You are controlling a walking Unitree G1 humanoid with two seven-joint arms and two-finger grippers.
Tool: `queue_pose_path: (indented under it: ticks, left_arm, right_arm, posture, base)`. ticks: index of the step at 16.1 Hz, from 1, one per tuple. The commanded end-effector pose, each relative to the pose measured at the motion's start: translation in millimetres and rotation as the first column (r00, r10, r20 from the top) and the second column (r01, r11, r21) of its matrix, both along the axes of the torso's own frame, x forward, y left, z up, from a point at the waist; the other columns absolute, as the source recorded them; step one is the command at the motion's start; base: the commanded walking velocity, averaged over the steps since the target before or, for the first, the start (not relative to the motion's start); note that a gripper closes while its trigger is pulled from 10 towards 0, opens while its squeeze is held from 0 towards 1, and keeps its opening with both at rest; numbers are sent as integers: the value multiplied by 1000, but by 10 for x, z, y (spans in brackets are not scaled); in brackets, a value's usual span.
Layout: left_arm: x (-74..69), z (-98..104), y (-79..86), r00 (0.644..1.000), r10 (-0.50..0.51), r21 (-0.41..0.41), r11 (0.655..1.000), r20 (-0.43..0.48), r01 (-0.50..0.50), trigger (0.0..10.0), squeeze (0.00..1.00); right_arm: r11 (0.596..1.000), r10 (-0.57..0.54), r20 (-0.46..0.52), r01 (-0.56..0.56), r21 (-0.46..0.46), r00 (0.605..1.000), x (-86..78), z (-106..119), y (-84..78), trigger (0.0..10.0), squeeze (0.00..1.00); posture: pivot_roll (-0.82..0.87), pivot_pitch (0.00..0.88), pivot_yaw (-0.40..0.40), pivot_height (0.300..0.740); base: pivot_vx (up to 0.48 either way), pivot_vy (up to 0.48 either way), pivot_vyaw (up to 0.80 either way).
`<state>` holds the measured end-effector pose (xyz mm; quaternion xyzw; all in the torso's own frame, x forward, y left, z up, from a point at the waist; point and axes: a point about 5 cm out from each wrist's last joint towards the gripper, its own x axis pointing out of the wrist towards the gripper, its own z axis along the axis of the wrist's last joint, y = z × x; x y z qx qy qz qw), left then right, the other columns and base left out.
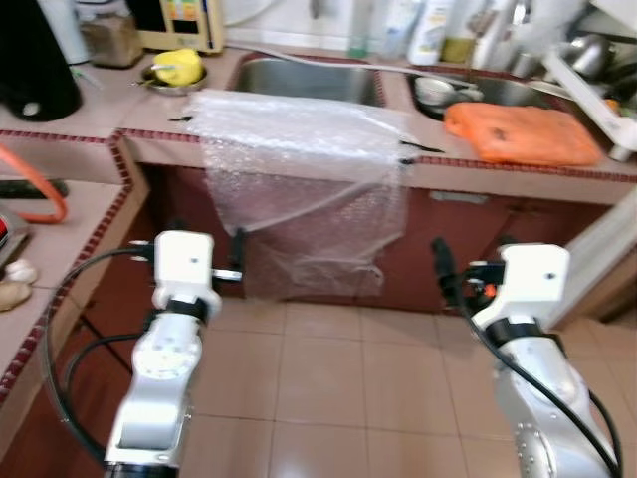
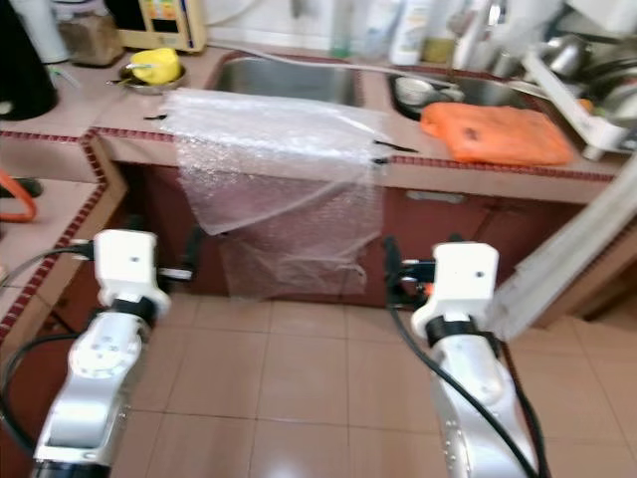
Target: Kitchen organization
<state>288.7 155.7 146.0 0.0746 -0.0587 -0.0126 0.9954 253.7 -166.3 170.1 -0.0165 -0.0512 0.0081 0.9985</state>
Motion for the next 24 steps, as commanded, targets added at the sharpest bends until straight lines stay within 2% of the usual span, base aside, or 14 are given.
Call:
queue_pose_path:
  ticks: [1, 15, 19, 24]
  left_arm:
    - [-17, 12, 74, 1000, 16, 10, 1000, 6, -16, 10000, 0]
    - [-18, 39, 46, 1000, -13, 18, 1000, 17, 12, 10000, 0]
    - [38, 274, 104, 996, -24, 60, 998, 86, 19, 10000, 0]
    - [22, 295, 162, 997, -34, 80, 996, 76, 28, 10000, 0]
  right_arm:
    - [1000, 18, 20, -18, 2, 1000, -11, 37, 36, 10000, 0]
    - [999, 48, 37, -49, 5, 998, 1, 67, 118, 10000, 0]
    - [998, 65, 60, -66, 12, 996, 40, 112, 134, 10000, 0]
    - [997, 59, 68, -62, 45, 996, 53, 77, 209, 10000, 0]
  posture:
    - [-23, 82, -73, 740]
    - [-19, 91, -71, 740]
    - [-6, 84, -66, 740]
    - [20, 74, -36, 740]
  base:
    - [345, 0, 0]
    - [373, 0, 0]
    - [384, 0, 0]
    - [346, 0, 0]
